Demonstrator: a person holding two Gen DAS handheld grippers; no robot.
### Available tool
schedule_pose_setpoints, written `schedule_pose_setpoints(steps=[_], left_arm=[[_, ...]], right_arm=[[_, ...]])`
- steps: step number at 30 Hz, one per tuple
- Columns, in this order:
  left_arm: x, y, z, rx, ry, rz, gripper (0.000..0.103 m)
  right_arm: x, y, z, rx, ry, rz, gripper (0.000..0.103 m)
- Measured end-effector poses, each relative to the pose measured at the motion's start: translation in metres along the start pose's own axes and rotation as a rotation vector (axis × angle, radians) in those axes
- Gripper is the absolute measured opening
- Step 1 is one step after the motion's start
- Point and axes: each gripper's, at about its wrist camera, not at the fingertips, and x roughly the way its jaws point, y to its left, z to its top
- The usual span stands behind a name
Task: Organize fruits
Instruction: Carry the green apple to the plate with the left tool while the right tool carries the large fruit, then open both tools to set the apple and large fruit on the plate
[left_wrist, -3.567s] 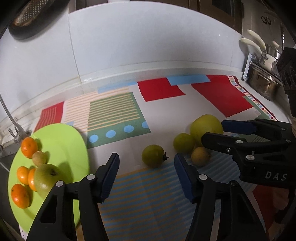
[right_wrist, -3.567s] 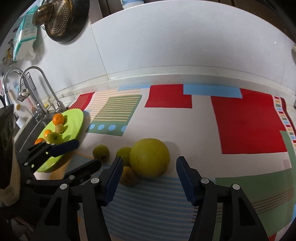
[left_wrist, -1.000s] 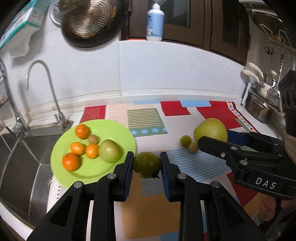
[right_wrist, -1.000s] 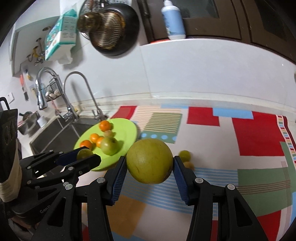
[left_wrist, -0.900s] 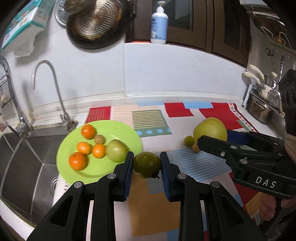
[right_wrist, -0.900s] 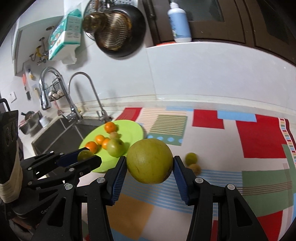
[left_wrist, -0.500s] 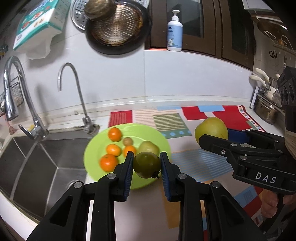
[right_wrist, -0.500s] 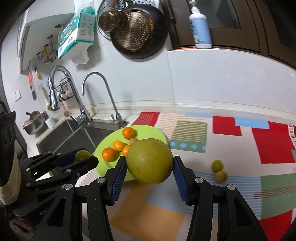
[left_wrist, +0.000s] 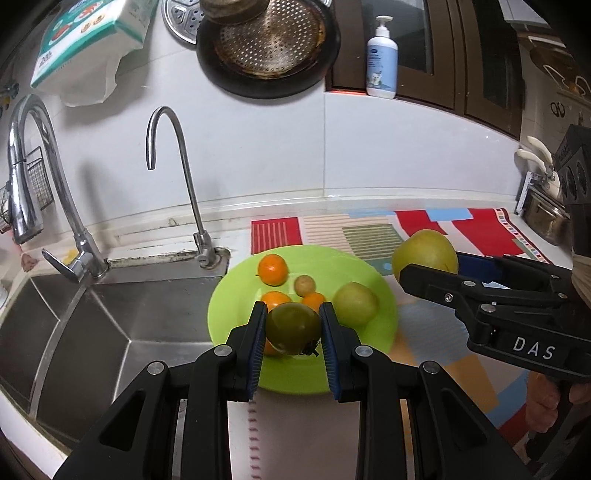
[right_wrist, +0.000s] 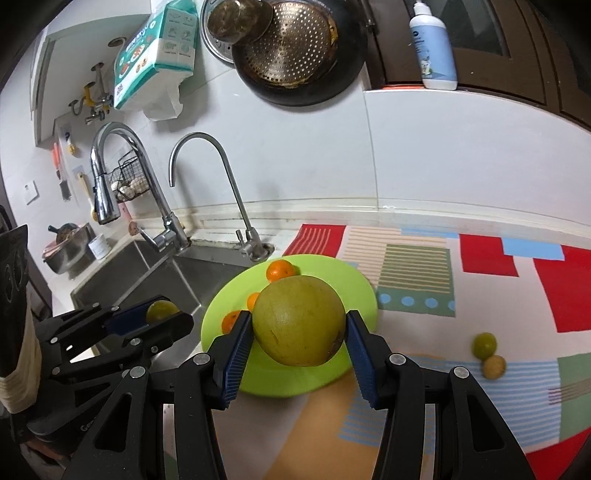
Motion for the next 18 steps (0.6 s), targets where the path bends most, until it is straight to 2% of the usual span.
schedule_pose_setpoints(steps=[7, 18], left_arm=[[0.025, 0.019, 0.010, 0.011, 0.010, 0.001, 0.028], [0.082, 0.035, 0.022, 0.014, 0.054, -0.008, 0.028]], right_arm=[[0.033, 0.003, 0.013, -0.016, 0.017, -0.027, 0.051], [0.090, -0.007, 0.028, -0.046, 0.103, -0.033, 0.051]])
